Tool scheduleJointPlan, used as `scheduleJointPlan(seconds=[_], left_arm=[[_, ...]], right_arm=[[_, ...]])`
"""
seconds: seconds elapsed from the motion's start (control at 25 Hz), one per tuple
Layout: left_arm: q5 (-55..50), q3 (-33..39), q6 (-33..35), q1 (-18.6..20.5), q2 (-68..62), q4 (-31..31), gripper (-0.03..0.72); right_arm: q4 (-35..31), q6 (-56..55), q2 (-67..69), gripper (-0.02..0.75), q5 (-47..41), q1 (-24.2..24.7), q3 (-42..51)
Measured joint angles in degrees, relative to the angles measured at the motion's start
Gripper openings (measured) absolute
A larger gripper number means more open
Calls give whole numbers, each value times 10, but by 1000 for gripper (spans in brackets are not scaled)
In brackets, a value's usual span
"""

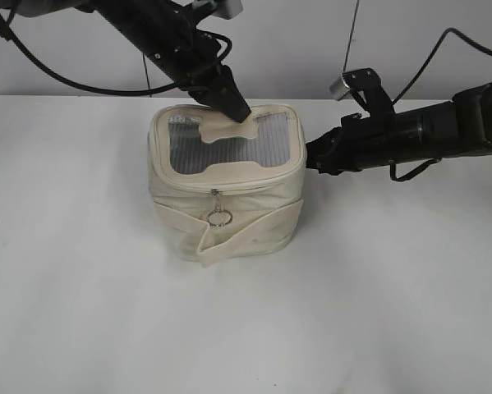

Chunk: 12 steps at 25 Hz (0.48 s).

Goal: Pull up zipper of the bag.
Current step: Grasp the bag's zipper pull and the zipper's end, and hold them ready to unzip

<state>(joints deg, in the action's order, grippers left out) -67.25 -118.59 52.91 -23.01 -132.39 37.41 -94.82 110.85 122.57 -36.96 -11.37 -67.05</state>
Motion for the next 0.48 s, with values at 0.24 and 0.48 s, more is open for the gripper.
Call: scheduleJointPlan(seconds=[0.24,0.48], left_arm=[[0,0,0,0,0,0,44],[-1,0,0,0,0,0,44]], right_arm=[[34,-40,-50,21,5,3,49],[38,-54,-112,21,5,3,112]])
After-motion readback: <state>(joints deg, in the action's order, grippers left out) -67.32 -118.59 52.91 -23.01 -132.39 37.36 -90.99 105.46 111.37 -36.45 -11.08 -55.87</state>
